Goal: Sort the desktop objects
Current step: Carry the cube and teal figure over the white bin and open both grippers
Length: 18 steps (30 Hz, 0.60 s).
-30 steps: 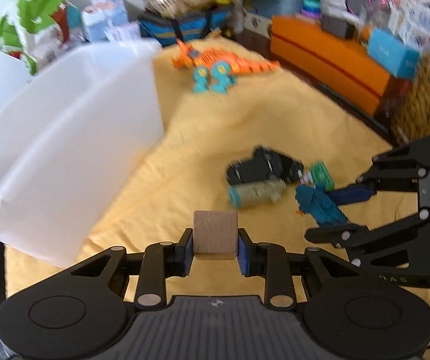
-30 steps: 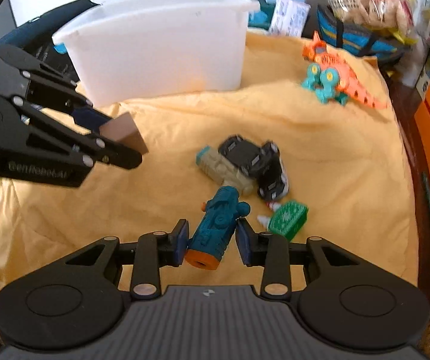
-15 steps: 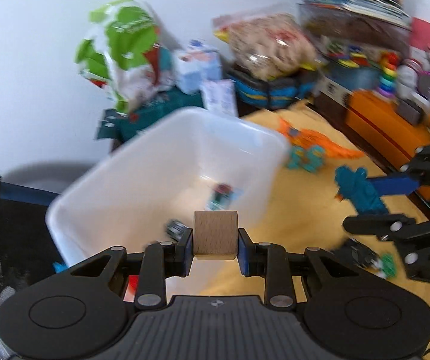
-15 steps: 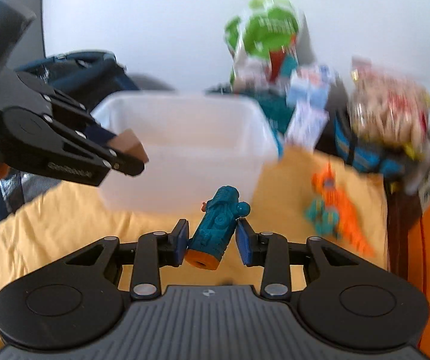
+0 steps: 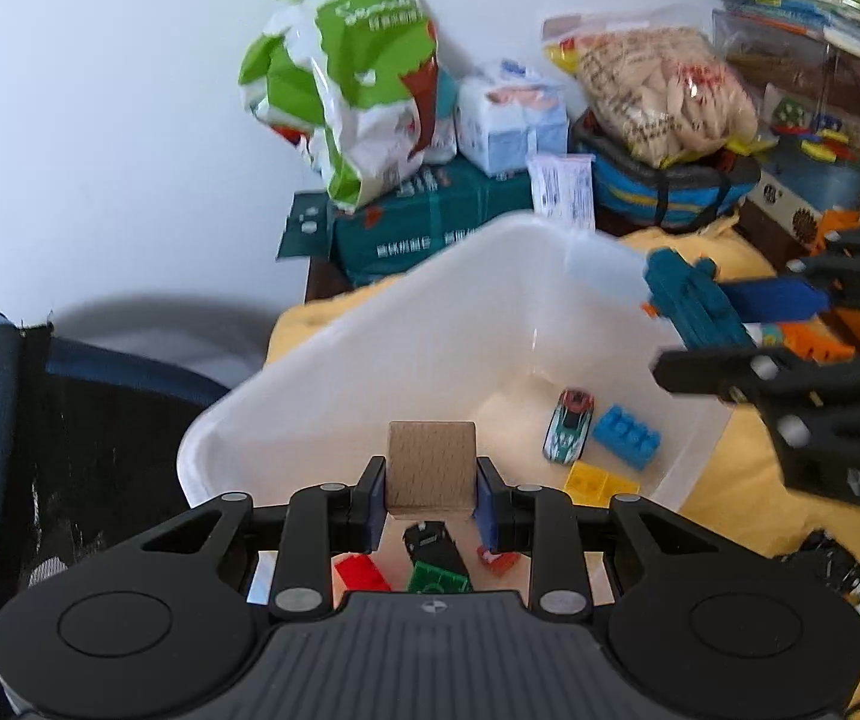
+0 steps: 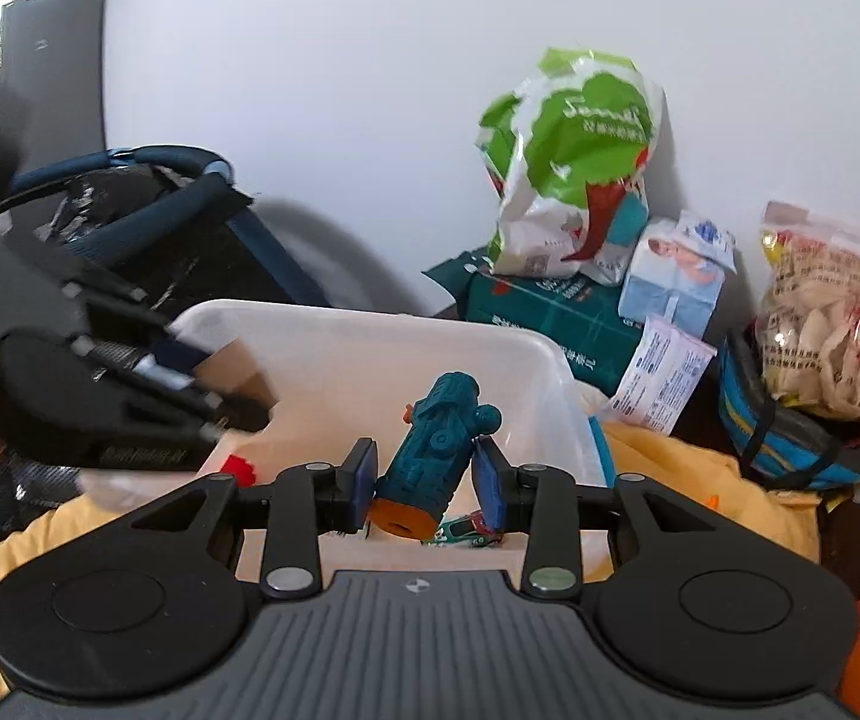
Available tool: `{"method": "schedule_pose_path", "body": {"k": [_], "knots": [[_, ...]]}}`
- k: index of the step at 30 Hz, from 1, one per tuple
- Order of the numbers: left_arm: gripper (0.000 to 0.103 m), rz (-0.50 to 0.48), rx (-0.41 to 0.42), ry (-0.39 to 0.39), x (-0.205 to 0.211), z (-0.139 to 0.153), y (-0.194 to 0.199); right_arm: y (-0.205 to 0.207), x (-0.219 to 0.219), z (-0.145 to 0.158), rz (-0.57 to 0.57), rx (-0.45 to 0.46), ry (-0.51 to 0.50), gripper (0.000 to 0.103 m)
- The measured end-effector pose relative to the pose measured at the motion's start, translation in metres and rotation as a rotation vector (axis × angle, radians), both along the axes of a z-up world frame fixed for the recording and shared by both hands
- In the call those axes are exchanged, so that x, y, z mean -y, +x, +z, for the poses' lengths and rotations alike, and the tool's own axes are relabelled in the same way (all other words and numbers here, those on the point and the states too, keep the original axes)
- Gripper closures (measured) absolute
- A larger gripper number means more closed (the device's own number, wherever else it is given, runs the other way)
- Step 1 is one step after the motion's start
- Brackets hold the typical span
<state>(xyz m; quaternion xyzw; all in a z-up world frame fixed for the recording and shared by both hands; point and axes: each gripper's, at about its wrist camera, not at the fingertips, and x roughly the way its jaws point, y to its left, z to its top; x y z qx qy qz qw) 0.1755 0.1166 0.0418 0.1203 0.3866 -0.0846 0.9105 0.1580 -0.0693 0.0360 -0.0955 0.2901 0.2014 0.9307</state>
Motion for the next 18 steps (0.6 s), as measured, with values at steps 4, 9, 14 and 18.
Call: {"method": "schedule_pose_path", "body": {"k": [4, 9, 14, 18], "knots": [[0.052, 0.014, 0.052, 0.030, 0.005, 0.003, -0.011, 0.002, 0.007, -0.005, -0.020, -0.012, 0.007, 0.051], [0.052, -0.003, 0.152, -0.010, 0.016, 0.026, -0.034, -0.021, 0.035, 0.003, -0.066, 0.016, 0.037, 0.046], [0.043, -0.132, 0.167, -0.031, 0.050, 0.032, -0.058, -0.057, 0.078, 0.000, -0.111, 0.003, 0.026, 0.045], [0.042, -0.239, 0.069, -0.019, 0.085, 0.003, -0.070, -0.091, 0.097, -0.030, -0.139, -0.054, -0.103, 0.047]]}}
